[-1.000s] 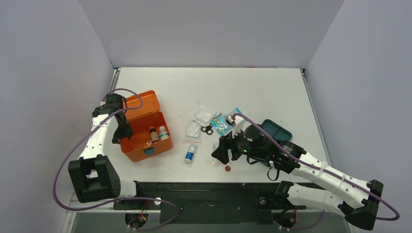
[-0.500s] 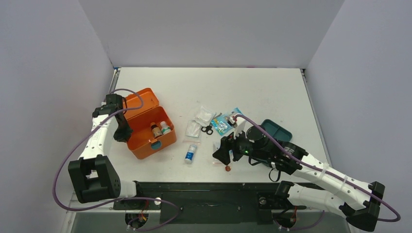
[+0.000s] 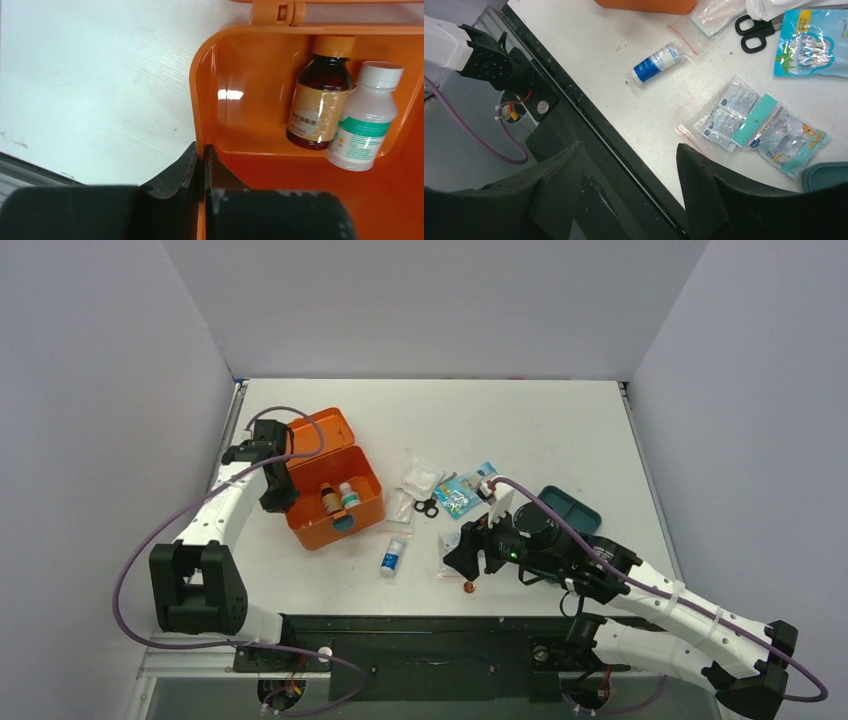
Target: Organize the medicine kit
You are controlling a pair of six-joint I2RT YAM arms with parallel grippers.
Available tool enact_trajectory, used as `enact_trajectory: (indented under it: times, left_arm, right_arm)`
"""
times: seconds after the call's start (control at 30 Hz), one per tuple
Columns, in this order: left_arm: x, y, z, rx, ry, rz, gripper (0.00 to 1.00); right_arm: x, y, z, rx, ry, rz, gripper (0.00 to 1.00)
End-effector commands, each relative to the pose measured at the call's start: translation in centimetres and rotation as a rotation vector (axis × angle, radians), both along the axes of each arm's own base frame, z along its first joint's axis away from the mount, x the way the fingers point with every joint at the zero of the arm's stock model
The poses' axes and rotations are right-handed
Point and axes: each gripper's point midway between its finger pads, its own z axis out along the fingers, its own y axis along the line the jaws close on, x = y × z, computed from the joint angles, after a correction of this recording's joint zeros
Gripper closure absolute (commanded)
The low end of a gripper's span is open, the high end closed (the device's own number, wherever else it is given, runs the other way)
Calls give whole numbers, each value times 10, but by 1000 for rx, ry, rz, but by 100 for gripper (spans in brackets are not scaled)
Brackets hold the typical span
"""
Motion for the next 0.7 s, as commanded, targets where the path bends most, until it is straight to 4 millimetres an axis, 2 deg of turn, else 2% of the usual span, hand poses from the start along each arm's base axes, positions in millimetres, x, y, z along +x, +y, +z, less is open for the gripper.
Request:
enact_trajectory:
  times: [0.0,0.17,0.3,0.67]
  left_arm:
    - [16,-30,-12,-48,-9,-25,100]
    - [25,-47,-15,-77,-30,-38,100]
    - [32,-70,-14,-99,-40,-84,100]
    - [45,-121,-13,-134,-57,-161,100]
  right_arm:
    - [0,-6,6,15,-7,-36,37]
    - [1,-13,8,17,-10,-61,37]
    - [-1,-16,6,13,-1,-71,37]
    - [2,-34,-9,-56,23,-151,37]
